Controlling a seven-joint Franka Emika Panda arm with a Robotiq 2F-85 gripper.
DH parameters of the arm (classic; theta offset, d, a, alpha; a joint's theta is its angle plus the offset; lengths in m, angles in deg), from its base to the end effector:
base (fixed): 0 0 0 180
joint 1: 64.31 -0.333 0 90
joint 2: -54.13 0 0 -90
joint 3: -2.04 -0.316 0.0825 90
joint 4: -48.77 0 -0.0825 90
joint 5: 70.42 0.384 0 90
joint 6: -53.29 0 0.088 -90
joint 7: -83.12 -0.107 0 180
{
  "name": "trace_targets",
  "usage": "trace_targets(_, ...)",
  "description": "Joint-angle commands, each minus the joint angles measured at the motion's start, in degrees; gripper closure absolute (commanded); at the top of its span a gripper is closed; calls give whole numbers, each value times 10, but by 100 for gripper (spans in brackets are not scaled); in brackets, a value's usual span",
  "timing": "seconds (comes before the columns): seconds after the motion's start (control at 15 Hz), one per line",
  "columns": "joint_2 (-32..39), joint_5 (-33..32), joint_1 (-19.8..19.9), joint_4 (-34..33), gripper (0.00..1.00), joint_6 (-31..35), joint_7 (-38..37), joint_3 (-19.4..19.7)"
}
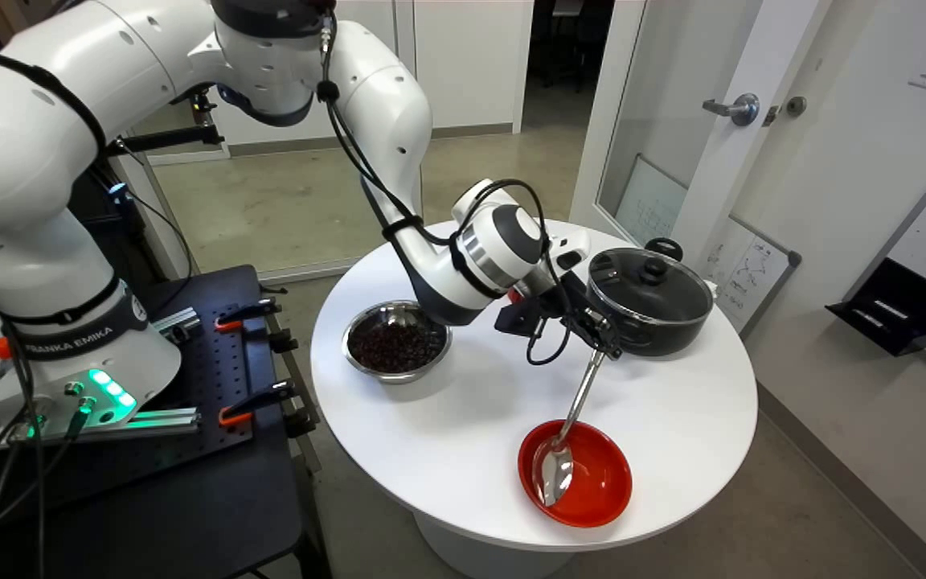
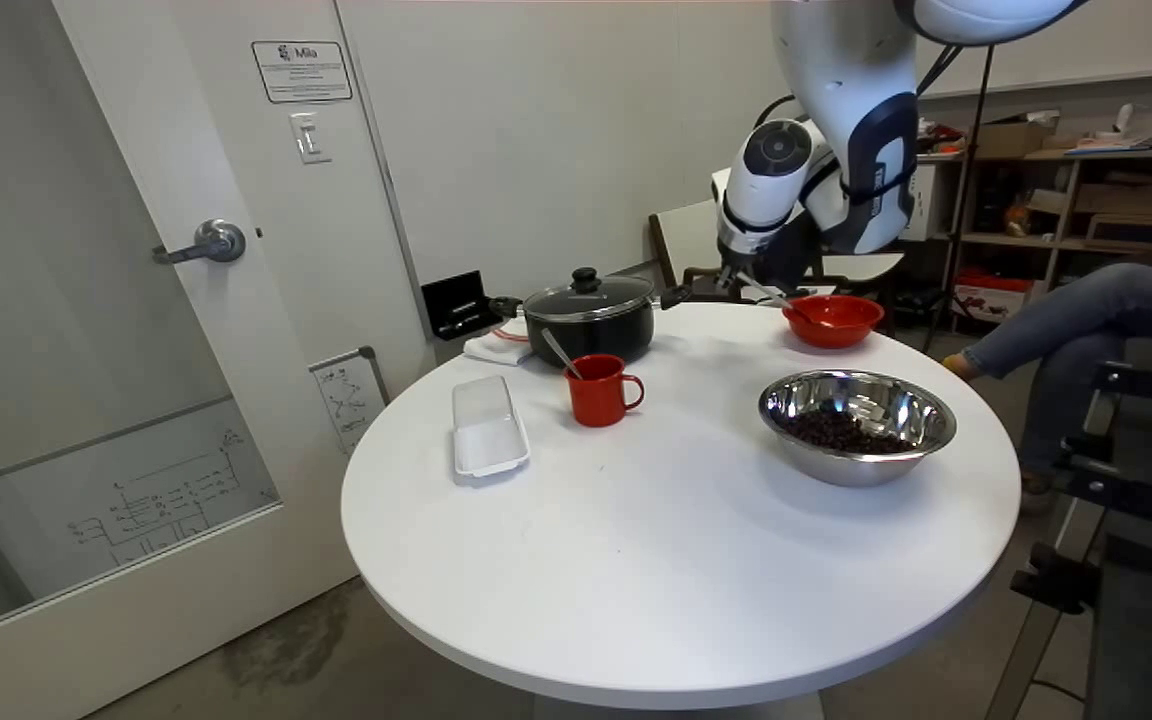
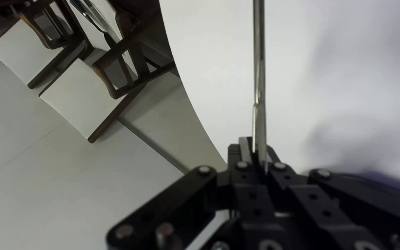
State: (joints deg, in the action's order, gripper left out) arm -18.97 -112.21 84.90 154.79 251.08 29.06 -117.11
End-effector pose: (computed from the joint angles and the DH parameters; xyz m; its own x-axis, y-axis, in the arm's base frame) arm 0.6114 -0.1716 0.1046 0.8554 0.2856 0.4321 -0.0651 -0.7684 0.6366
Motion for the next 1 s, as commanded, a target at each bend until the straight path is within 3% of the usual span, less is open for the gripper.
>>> trace_targets(0.0,-19,-9,0,-19,99,3,-25,7)
trace_targets(0.93,-23,-24,0,-26,99,3,-24,-3)
